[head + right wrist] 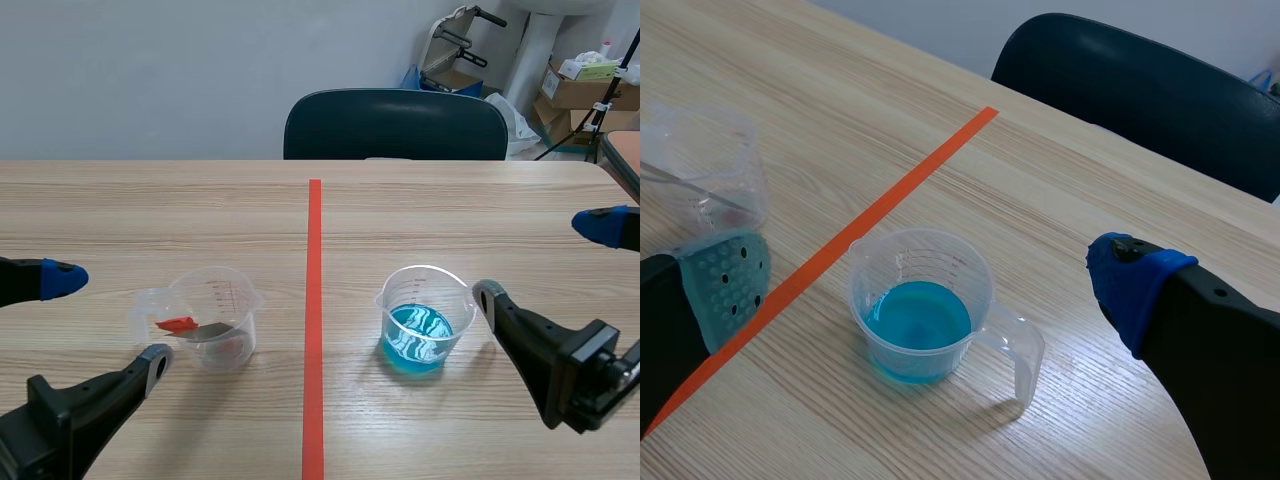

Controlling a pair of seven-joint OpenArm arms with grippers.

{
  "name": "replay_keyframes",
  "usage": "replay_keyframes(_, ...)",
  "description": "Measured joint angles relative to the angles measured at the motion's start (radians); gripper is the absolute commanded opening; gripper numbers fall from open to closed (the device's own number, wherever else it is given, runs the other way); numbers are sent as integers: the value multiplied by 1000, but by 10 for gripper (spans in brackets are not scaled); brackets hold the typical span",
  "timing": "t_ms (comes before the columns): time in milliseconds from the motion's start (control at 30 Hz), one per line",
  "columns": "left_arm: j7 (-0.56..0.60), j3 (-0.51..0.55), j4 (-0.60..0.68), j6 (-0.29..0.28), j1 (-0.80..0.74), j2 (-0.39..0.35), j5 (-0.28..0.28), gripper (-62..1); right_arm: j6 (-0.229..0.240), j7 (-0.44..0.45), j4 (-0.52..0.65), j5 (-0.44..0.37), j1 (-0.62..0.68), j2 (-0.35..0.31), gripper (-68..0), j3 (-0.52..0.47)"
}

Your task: Do the redox reaction experiment

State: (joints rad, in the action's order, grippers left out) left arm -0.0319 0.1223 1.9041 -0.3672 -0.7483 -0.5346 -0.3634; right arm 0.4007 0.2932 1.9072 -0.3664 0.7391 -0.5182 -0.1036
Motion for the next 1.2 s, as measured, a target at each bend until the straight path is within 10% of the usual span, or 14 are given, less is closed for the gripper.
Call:
replay_keyframes(500, 141, 27, -57, 25, -57, 0, 2, 14, 44, -2, 0, 152, -213, -87, 4, 248)
replay_keyframes(733, 282, 85, -83, 25, -148, 0, 124, 14, 84, -2, 0, 292, -328, -89, 4, 395)
replay_keyframes(1200, 461, 211, -168, 32, -311, 0, 181, 14, 83, 40, -231, 299, -635, -66, 4, 761)
